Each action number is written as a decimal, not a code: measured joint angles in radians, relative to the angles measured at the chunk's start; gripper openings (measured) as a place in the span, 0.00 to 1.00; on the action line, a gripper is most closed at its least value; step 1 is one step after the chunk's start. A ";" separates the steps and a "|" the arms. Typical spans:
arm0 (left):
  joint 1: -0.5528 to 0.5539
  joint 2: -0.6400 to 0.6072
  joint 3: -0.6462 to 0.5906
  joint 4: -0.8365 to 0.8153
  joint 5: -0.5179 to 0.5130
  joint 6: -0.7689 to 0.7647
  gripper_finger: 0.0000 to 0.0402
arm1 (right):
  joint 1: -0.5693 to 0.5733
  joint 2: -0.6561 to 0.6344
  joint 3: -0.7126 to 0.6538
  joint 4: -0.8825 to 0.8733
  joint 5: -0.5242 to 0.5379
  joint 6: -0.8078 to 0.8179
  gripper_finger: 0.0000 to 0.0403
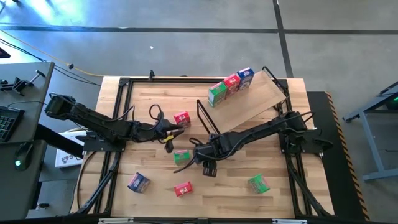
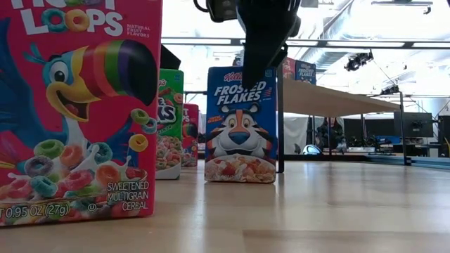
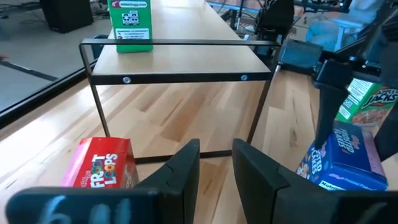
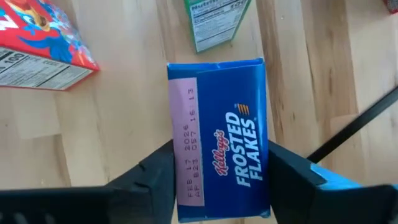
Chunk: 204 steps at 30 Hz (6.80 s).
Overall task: Stack cereal on shelf
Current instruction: Put the top blue cereal box on the shelf and aligned with the other blue cereal box
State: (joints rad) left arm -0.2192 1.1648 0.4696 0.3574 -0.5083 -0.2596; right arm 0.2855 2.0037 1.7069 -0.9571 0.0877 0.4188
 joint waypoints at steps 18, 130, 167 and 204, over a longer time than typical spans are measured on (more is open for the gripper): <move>0.000 0.000 0.000 -0.003 0.003 0.019 0.21 | 0.051 -0.151 0.054 -0.131 -0.052 -0.079 0.38; 0.442 -0.001 0.001 0.104 0.550 0.079 0.21 | -0.629 -0.911 -0.797 0.027 0.353 -0.124 0.00; 0.502 -0.001 0.001 0.083 0.597 0.070 0.05 | -0.635 -0.975 -0.935 0.314 0.231 -0.201 0.00; 0.501 -0.001 0.001 0.088 0.599 0.053 0.02 | -0.706 -1.015 -0.937 0.456 0.239 -0.267 0.00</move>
State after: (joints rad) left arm 0.2821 1.1641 0.4706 0.4458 0.0910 -0.2070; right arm -0.4206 0.9886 0.7700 -0.5011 0.3262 0.1519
